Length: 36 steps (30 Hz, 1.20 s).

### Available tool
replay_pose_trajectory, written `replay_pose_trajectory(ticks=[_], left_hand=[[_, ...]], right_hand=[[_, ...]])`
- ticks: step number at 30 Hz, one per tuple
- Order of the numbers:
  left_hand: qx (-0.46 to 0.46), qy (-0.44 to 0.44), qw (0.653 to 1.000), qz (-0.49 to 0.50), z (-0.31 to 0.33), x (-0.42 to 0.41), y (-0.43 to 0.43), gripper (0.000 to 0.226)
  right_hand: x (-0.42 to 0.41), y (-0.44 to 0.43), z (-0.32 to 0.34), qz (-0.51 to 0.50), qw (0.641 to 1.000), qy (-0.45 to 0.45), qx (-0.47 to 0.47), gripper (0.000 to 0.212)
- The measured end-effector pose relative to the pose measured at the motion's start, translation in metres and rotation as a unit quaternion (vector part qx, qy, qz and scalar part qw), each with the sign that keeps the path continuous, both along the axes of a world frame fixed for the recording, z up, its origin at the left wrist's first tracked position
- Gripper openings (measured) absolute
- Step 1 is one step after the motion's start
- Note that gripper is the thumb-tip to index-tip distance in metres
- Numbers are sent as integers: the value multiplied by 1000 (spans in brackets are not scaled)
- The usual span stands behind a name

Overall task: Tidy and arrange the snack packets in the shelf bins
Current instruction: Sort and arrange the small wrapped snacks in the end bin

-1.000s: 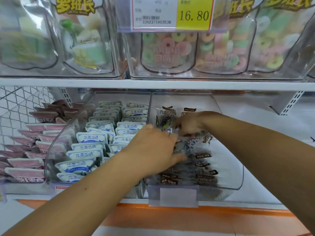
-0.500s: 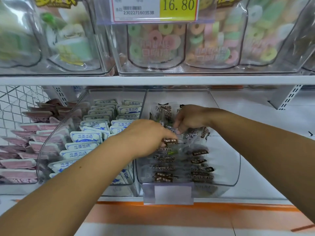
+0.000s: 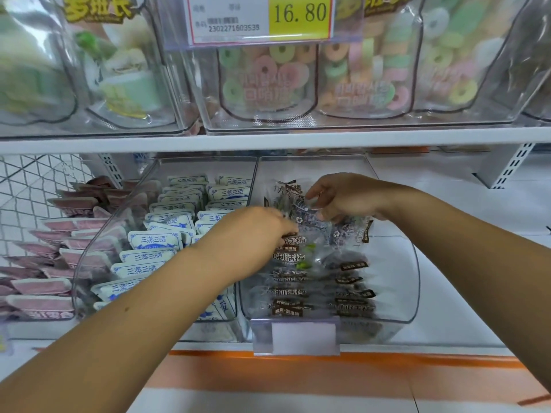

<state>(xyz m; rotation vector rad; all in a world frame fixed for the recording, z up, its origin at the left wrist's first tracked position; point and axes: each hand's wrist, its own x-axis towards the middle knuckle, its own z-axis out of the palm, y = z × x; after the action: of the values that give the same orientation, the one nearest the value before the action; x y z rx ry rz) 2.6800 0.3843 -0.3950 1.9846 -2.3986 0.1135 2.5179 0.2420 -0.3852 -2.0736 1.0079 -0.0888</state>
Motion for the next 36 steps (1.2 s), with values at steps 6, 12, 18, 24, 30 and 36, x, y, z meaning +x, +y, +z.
replay_pose_trajectory(ticks=[6, 12, 18, 24, 30, 36], left_hand=[[16, -101, 995, 10, -1, -10, -4, 54], [-91, 141, 985, 47, -2, -10, 12, 42], [-140, 254, 956, -34, -3, -19, 36, 69], [-111, 275, 954, 45, 10, -17, 51, 26], [-23, 352, 935, 35, 18, -16, 57, 20], [-125, 136, 982, 47, 15, 0, 68, 48]], right_hand=[[-16, 18, 18, -30, 995, -61, -74, 33], [-50, 43, 20, -106, 969, -218, -56, 22], [-54, 73, 24, -93, 940, -314, 96, 28], [-59, 96, 26, -37, 972, -225, -53, 27], [-45, 107, 11, 35, 976, -213, -17, 24], [-51, 93, 19, -150, 961, -211, -100, 32]])
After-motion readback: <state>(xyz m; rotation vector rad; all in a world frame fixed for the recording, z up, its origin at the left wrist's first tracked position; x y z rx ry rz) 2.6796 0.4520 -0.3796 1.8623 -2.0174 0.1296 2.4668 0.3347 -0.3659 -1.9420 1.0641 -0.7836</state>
